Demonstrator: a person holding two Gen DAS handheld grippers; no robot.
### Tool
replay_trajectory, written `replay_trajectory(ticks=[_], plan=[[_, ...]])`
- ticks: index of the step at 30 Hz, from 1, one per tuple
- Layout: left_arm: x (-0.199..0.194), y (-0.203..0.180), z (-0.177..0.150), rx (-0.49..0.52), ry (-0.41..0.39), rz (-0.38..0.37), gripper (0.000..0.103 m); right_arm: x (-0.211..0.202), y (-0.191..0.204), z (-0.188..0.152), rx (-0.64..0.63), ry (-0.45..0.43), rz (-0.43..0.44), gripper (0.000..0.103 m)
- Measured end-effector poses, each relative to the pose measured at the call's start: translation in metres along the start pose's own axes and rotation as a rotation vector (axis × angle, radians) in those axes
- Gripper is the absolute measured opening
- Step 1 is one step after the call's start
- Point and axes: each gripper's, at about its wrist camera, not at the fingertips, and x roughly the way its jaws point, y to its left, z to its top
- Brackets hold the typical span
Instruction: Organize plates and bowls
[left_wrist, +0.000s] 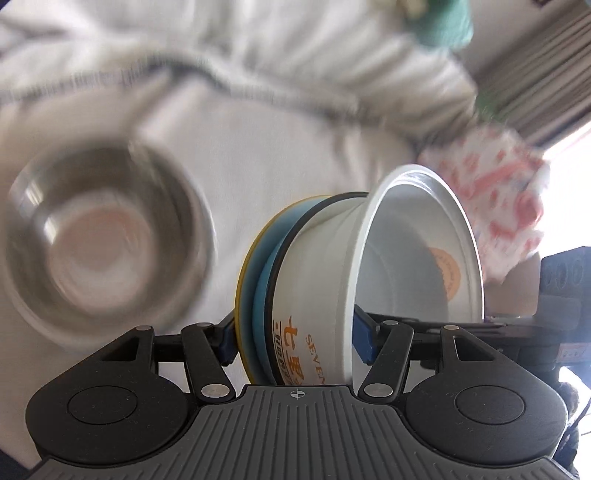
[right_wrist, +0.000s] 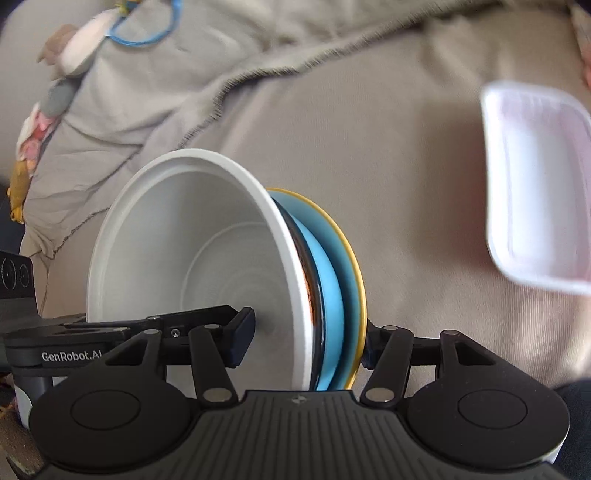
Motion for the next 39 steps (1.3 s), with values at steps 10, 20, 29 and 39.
replay_trajectory(ticks=[10,20,29,39], plan=[[-0.046,0.105,0.013,-0.128,-0.146,0.085,0.064,0.076,0.118,0.070,-0.152,0.048,0.038,0.058],[-0.023,0.151,0.010,-0.116,-0.190,0.164,0.050,0.150,0.135,0.071,-0.135,0.124,-0.035,0.060],[-0.028,0.150,0.006,-0.113,-0.193,0.165,0.043,0.142,0.132,0.069,-0.156,0.077,-0.136,0.057],[-0.030,0.153,0.004,-0.115,-0.197,0.157,0.042,0.128,0.132,0.070,-0.157,0.055,-0.133,0.057]])
